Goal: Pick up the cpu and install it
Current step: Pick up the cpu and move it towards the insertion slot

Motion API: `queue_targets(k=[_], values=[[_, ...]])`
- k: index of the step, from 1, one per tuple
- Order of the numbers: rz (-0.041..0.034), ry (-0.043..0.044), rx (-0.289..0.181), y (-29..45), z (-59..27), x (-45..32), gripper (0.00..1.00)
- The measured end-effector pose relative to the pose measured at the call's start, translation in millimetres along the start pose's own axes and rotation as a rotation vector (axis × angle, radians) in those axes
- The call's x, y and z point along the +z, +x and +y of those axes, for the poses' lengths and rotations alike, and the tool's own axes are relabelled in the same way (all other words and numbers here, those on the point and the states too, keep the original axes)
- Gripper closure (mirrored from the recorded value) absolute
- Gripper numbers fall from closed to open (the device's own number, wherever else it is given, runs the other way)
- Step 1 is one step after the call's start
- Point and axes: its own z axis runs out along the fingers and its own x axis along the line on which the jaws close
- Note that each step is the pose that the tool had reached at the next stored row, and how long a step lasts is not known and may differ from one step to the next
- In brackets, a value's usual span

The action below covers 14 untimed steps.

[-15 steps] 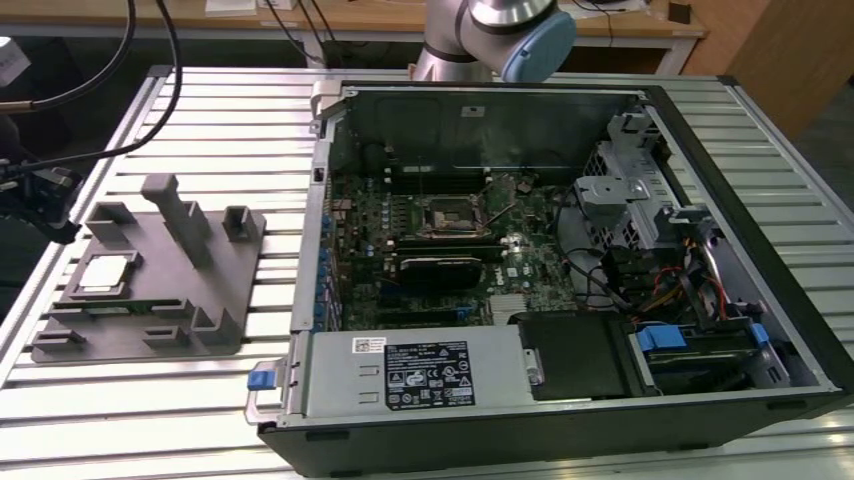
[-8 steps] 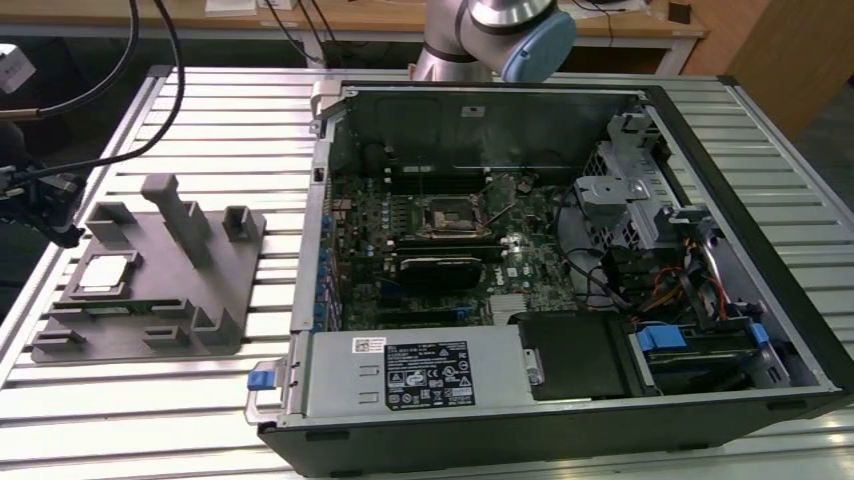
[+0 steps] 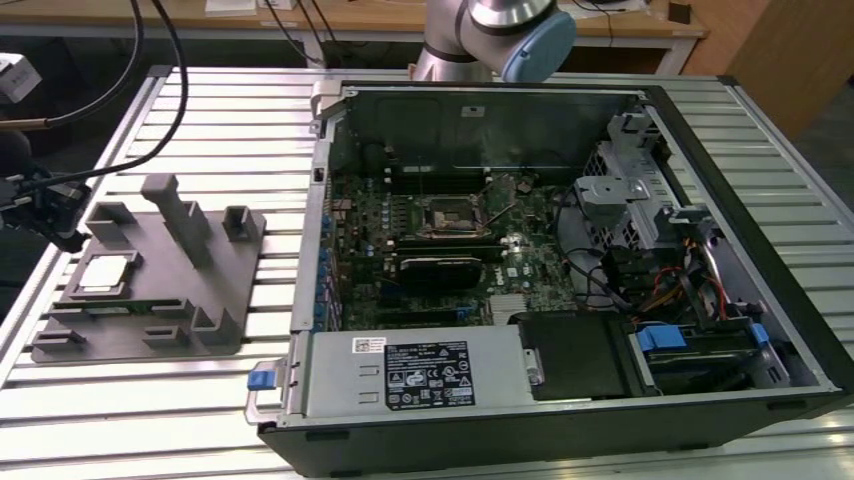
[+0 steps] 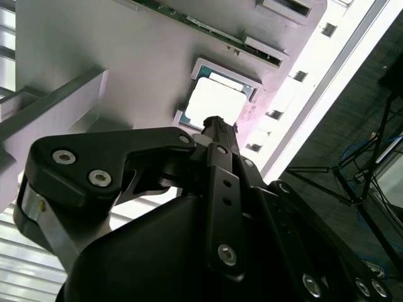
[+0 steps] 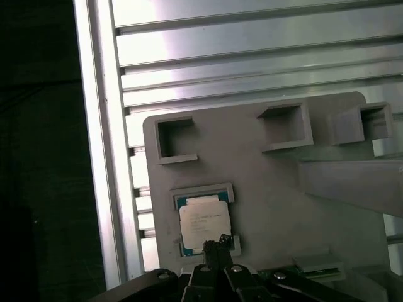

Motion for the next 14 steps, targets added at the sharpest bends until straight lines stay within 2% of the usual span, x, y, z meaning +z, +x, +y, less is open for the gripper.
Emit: queue_targets(k=[9, 14], values=[[0.0066, 0.0007, -0.009, 0.2, -0.3, 7.6, 0.89], [0.0077, 0.0024, -0.020, 0.2, -0.5, 9.9, 0.89]])
